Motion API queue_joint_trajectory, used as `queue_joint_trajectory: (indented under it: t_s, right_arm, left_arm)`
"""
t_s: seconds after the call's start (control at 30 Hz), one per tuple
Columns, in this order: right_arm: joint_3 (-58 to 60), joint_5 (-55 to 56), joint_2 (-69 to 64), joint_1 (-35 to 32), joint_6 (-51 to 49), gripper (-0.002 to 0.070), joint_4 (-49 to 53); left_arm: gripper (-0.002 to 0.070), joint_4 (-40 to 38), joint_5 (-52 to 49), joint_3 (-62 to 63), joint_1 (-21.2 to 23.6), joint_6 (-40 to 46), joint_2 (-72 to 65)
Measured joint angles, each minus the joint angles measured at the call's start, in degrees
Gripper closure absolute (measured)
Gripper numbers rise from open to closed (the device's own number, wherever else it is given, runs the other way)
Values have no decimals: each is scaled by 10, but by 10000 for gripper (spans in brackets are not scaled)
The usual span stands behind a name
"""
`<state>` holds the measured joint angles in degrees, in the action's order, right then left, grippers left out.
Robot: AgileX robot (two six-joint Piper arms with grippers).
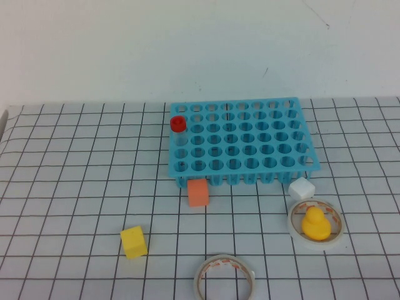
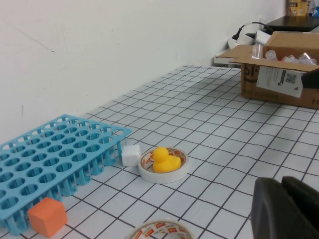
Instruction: Place the test tubes
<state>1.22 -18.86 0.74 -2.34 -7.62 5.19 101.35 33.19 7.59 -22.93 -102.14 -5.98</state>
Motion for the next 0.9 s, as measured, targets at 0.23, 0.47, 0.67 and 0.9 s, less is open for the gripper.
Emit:
queue_joint_trajectory:
  t_s: [0.23,0.47,0.67,0.9]
  right_arm:
    - [0,-2,0,0,-2,678,-1]
    - [0,-3,0,0,-2,678,-1]
    - [-1,-4,0,0,-2,678,-1]
    - [-1,-4,0,0,-2,678,-1]
  left_arm:
    - [676,0,5,0,0,0,0]
    - [676,0,6,0,0,0,0]
    - [676,0,-62,0,0,-8,0]
    - [676,-7,-256,0,54,-171,0]
